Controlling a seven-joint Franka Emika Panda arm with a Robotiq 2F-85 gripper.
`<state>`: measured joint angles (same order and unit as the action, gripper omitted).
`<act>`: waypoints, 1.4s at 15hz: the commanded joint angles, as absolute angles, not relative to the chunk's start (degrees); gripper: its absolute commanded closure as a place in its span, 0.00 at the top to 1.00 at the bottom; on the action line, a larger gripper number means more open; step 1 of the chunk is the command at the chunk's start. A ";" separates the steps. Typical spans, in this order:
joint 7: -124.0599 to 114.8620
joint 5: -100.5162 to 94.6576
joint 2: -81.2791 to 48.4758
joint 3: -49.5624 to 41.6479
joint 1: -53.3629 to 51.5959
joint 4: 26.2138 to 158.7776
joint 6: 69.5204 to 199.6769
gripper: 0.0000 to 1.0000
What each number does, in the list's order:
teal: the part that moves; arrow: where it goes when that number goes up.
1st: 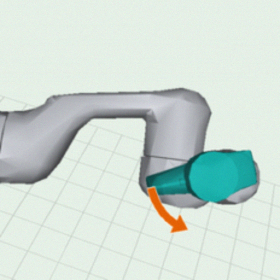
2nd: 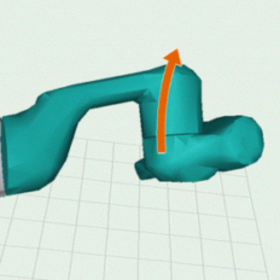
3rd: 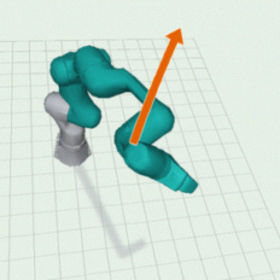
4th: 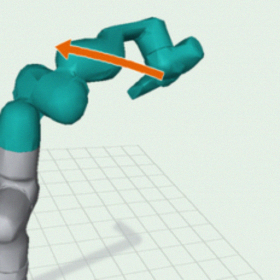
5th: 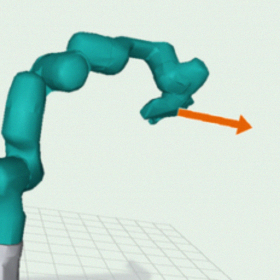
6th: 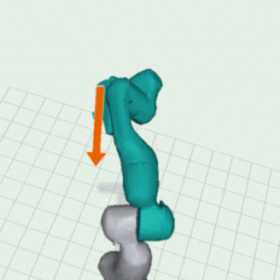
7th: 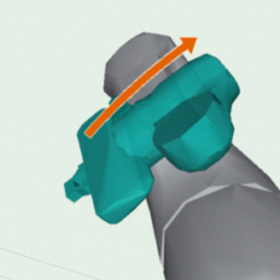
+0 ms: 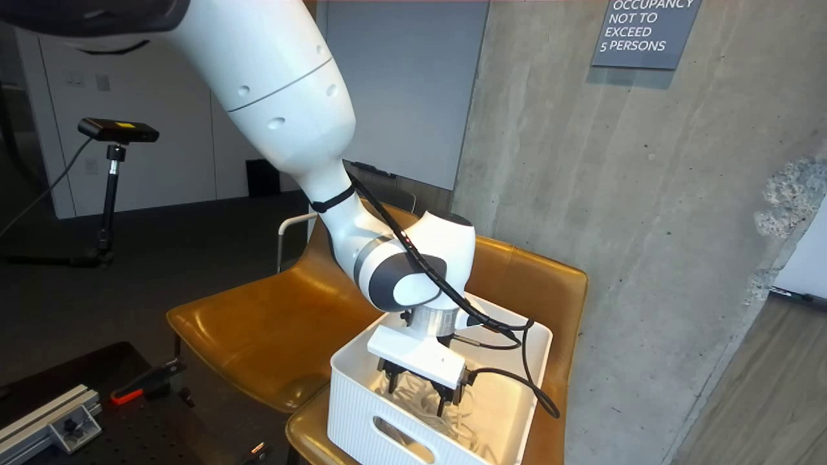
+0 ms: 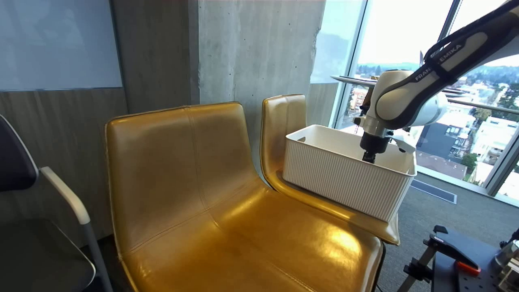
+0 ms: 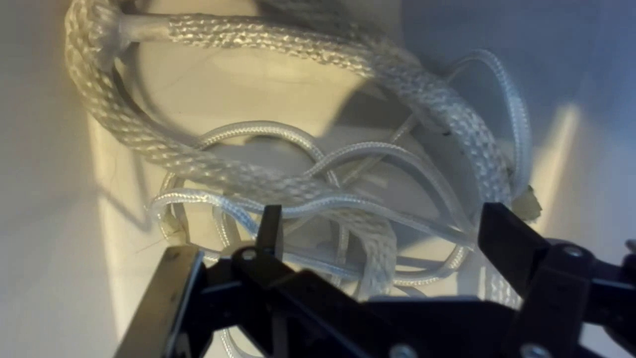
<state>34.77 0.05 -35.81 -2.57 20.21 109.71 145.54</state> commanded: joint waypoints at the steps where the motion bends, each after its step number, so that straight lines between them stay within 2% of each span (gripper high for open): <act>1: 36.41 0.63 -39.17 -0.35 21.93 107.48 147.29 1.00; 7: 37.05 -0.84 -42.89 -0.72 22.68 107.04 149.82 1.00; 8: 37.14 -0.79 -43.25 -0.67 22.87 107.01 150.04 0.75; 9: 37.35 -0.63 -43.30 -0.46 23.13 107.04 150.11 0.74; 18: 36.80 -0.59 -40.43 -0.46 22.73 107.16 149.33 0.06; 19: 36.58 -0.70 -39.25 -0.49 22.41 107.26 149.04 0.01; 21: 36.39 -1.02 -36.59 -0.55 21.80 107.37 148.48 0.00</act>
<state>36.49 -0.17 -40.53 -1.20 21.91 106.94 149.56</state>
